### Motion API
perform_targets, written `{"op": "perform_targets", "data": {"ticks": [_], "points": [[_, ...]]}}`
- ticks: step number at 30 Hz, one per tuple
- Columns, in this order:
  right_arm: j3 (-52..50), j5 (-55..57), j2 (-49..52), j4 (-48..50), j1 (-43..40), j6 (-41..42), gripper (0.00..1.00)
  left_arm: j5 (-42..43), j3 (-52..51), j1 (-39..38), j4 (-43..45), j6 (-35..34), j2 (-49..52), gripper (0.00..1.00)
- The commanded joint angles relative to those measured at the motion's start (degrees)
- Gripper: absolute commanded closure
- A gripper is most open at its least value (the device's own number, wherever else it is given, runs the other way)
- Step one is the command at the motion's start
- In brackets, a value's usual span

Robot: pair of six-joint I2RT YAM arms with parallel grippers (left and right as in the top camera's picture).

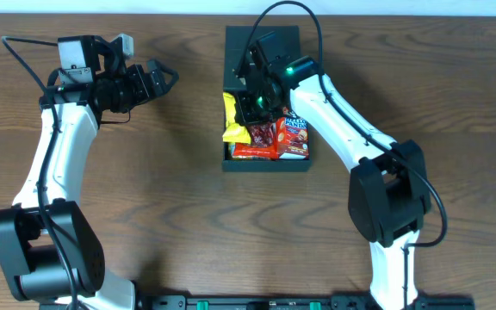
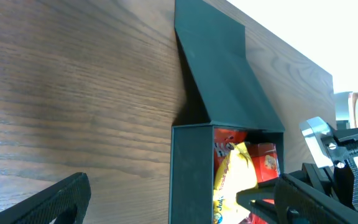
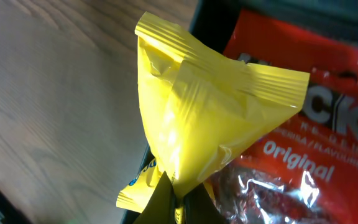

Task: Pack container
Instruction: 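Press the yellow bag down into the box with the right gripper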

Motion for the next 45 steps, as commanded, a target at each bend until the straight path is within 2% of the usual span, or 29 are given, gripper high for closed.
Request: {"op": "perform_targets", "data": {"ticks": [1,5,17,31,33,37,38,39,43,45], "points": [[0.6,0.2,2.3,0.2,0.1,-2.5,0.98,-0.4,0.4,0.3,-0.2,0.9,0.2,0.05],[0.6,-0.2,4.3,0.6,0.2,-2.4,0.98,-0.4,0.4,0.3,-0.6,0.4,0.2,0.05],[0.6,7.2,7.5,3.6,0.1,6.8,0.98,-0.3,0.4,0.3,-1.7,-0.3,0.2,0.05],[1.0,6.9,9.4,4.2,-0.2,5.9,0.98,-0.3,0.4,0.3,-2.2,-0.7,0.2,0.05],[1.8,4.9,9.1,4.2,-0.4,5.9,0.88,-0.3,0.4,0.3,-2.3,-0.7,0.2,0.05],[4.2,2.5,7.9,3.9,-1.5,5.9,0.87,-0.3,0.4,0.3,-2.3,-0.7,0.2,0.05],[5.2,2.5,7.5,3.6,-1.9,5.9,0.81,-0.4,0.4,0.3,-2.3,-0.7,0.2,0.05],[6.2,2.5,7.0,3.0,-2.3,5.1,0.70,-0.4,0.4,0.3,-2.3,-0.7,0.2,0.05],[9.5,0.8,4.9,0.8,-3.4,0.4,0.45,-0.4,0.4,0.3,-2.3,-0.7,0.2,0.05],[10.9,0.8,4.0,-0.8,-3.7,-0.7,0.42,-0.6,0.4,0.3,-2.3,-0.7,0.2,0.05]]}}
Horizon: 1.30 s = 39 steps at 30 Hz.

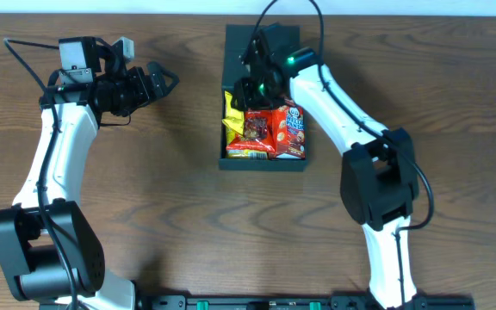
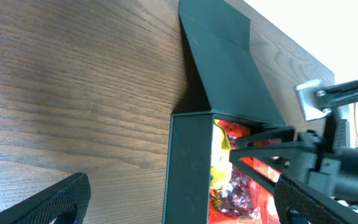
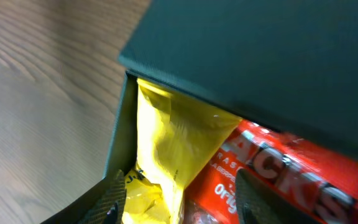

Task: Pack container
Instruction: 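Press the yellow bag down into the box with the right gripper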

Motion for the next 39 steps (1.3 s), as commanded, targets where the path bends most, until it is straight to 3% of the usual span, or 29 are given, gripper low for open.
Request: {"op": "perform_targets", "data": {"ticks": [1,2,4,20,32,39], "points": [[3.0,-1.3,-3.2,-1.8,-0.7,-3.5,0.46,-0.9,0.4,0.3,-0.2,-0.2,0.2,0.05],[3.4,-1.4,-3.4,-2.4,-0.7,-3.5,0.59,-1.3,0.4,0.3,-0.2,-0.3,0.2,0.05],[3.9,-4.3,-3.6,-3.0,-0.7,-5.7,0.98,-1.8,0.4,0.3,-0.2,-0.3,0.2,0.05],[-6.4,-10.0,-3.3,-2.9,1.7,-17.6,0.99,-1.9,0.4,0.3,0.2,-0.3,0.2,0.05],[-10.5,-6.8,-3.3,1.8,2.7,-18.0,0.99,-1.8,0.4,0.3,-1.3,-0.3,0.2,0.05],[-6.1,-11.4,-4.2,0.8,1.2,-18.0,0.98,-1.9,0.4,0.3,-1.8,-0.2,0.2,0.05]]}}
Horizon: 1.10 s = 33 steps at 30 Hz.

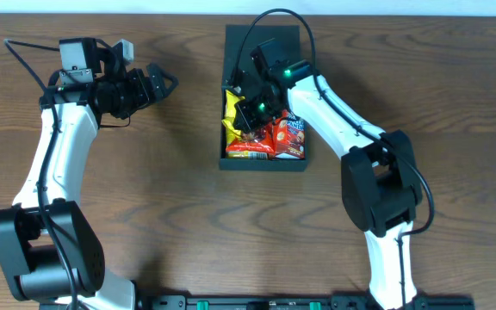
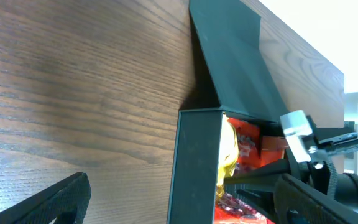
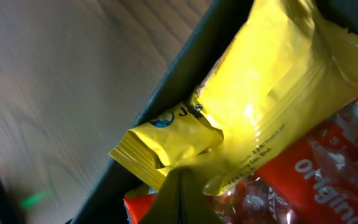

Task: Pack container
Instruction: 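Press the yellow bag down into the box with the right gripper, then raise the right arm out of the box to the upper right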

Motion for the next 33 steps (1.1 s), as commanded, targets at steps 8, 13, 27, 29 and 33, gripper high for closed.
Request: {"op": "perform_targets", "data": {"ticks": [8,13,27,29,33], "points": [[2.8,-4.5,-2.0,-0.9,-0.7,-3.7,0.98,-0.5,0.4,0.3,-0.2,-0.2,0.2,0.05],[2.6,-3.7,0.2,-0.4,0.0,-5.1,0.99,-2.0,0.4,0.3,-0.2,-0.2,0.2,0.05],[8.3,-6.8,0.2,-4.3,-1.9,-5.1,0.99,-4.9,0.4,0.3,0.1,-0.2,0.2,0.05],[12.0,-7.1,-1.4,-7.5,-3.3,-5.2,0.99,-4.9,0.4,0.3,0.3,-0.2,0.2,0.05],[17.0,-7.1,-6.3,-13.9,-7.6,-9.5,0.99,-4.9,0.4,0.3,1.0,-0.2,0.2,0.05]]}}
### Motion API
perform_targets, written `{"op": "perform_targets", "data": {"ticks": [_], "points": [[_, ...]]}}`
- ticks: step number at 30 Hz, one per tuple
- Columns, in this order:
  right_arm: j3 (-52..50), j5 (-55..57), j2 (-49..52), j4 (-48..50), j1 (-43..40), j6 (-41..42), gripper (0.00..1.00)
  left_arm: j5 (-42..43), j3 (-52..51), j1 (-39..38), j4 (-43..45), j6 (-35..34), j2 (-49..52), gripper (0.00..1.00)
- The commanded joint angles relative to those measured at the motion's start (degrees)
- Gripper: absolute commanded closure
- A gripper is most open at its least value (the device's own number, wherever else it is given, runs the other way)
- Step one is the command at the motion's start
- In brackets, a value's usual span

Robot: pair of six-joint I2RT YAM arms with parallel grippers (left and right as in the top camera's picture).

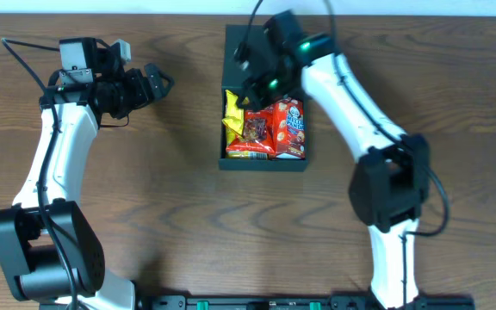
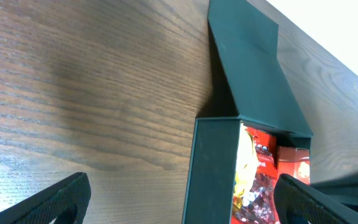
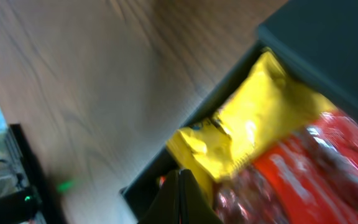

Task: Pack container
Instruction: 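Raise the right arm out of the box to the upper right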

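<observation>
The black container (image 1: pixel 263 165) lies mid-table with its lid (image 1: pixel 262 39) folded back. Inside, a yellow packet (image 1: pixel 231 116) lies along the left wall beside red snack packets (image 1: pixel 275 129). My right gripper (image 1: pixel 251 91) hovers over the box's upper left, shut, with nothing between its fingers. In the right wrist view its tips (image 3: pixel 179 175) sit above the yellow packet (image 3: pixel 253 118) and the container's wall (image 3: pixel 154 177). My left gripper (image 1: pixel 158 82) stays open, away to the left. Its wrist view looks at the container (image 2: pixel 213 168) and the lid (image 2: pixel 253 68).
Bare wooden tabletop (image 1: pixel 145 198) surrounds the box. The left arm (image 1: pixel 54 155) runs down the left side, and the right arm (image 1: pixel 351 103) crosses from the box to the lower right.
My right gripper, still shut, was down on the yellow packet and now sits higher, above the box's upper left corner. The packet stays inside. The left arm has barely shifted.
First my right gripper was shut on the yellow packet, which stood up at the box's left edge. Then it was open near the lid with the packet inside. Later it was shut and low on the packet, and now it is raised off it.
</observation>
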Motion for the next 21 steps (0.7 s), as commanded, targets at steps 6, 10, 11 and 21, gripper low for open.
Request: {"op": "perform_targets", "data": {"ticks": [6,10,11,21], "points": [[0.8,-1.9,-7.6,-9.9,-12.3,-12.8,0.98,-0.9,0.4,0.3,0.7,-0.3,0.2,0.05],[-7.9,-14.7,-7.5,-8.5,-14.7,-21.1,0.99,-0.9,0.4,0.3,0.7,-0.3,0.2,0.05],[-11.2,-19.2,-7.5,-8.0,-15.0,-24.2,0.99,-0.9,0.4,0.3,0.7,-0.3,0.2,0.05],[-28.2,-24.6,-6.8,1.8,-15.0,-26.4,0.99,-0.8,0.4,0.3,0.7,-1.6,0.2,0.05]]}}
